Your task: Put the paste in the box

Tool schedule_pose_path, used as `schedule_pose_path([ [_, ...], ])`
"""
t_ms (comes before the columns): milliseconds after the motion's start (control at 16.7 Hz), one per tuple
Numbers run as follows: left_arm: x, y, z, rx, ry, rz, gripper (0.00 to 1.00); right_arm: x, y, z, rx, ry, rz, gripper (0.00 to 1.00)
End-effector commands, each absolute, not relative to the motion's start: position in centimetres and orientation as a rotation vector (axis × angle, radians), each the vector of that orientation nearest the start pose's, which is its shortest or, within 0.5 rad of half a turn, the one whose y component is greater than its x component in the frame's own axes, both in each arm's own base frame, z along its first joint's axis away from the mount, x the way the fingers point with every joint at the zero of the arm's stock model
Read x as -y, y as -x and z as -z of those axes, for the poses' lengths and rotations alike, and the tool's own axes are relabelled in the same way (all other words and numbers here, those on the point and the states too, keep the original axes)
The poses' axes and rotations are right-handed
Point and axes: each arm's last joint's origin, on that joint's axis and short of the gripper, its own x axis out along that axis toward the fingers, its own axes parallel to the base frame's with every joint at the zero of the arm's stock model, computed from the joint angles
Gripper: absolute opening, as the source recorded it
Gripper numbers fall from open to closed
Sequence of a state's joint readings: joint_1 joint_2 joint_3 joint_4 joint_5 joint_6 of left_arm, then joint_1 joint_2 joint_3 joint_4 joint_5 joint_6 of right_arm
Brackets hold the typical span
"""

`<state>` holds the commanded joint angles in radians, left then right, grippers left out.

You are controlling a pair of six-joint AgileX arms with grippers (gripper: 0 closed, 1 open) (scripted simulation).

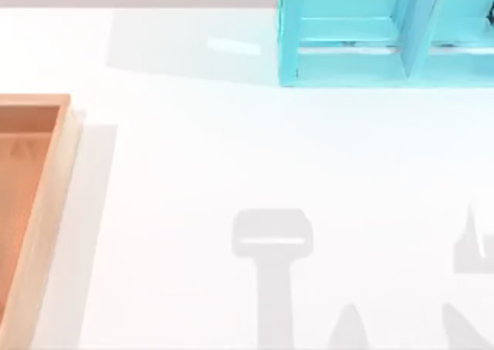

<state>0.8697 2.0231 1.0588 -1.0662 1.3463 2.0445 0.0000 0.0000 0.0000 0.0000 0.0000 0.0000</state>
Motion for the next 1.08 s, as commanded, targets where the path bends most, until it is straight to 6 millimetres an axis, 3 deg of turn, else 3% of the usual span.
schedule_pose_path([
  [480, -18.9, -23.3, -9.1, -0.171, -0.078, 0.797, 0.00, 0.1, -10.6, -16.0, 0.000, 0.000, 0.000, 1.00],
  [900, -18.5, -23.6, -9.0, -0.167, -0.067, 0.803, 0.00, 0.1, -10.6, -16.0, 0.000, 0.000, 0.000, 1.00],
  [1080, -18.5, -23.6, -9.0, -0.167, -0.067, 0.803, 0.23, 0.1, -10.6, -16.0, 0.000, 0.000, 0.000, 1.00],
])
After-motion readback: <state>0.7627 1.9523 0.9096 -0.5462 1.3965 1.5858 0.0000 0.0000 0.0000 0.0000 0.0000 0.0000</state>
